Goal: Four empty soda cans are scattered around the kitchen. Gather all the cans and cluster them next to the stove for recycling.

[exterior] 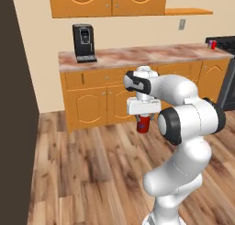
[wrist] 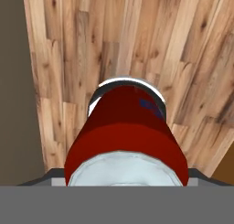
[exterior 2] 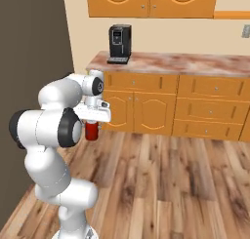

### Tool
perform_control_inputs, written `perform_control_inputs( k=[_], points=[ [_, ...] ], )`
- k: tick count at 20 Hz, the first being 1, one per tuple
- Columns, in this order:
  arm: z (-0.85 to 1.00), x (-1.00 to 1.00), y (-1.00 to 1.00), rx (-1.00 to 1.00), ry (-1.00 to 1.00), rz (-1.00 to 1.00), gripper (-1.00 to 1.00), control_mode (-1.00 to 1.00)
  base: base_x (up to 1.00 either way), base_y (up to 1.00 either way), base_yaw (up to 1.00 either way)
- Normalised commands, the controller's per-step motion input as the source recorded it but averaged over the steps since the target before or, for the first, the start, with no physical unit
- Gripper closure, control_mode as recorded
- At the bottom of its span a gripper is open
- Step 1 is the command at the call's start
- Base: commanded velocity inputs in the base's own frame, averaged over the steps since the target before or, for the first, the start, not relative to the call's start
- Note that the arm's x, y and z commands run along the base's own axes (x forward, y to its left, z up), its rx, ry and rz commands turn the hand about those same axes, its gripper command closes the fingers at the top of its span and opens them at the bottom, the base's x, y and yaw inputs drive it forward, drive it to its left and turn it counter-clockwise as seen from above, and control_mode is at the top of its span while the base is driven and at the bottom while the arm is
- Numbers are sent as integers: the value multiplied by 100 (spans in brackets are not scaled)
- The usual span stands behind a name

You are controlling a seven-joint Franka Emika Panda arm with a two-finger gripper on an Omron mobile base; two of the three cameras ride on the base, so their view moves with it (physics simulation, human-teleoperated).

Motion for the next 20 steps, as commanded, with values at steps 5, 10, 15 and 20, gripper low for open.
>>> perform_control_inputs(
  k=[5, 10, 15, 20],
  points=[
    [0, 0, 0, 0, 0, 0, 100, 100, 100, -2, 0],
    [0, 0, 0, 0, 0, 0, 100, 100, 100, -13, 0],
    [0, 0, 0, 0, 0, 0, 100, 100, 100, -64, 1],
    [0, 0, 0, 0, 0, 0, 100, 100, 100, -100, 3]
  ],
)
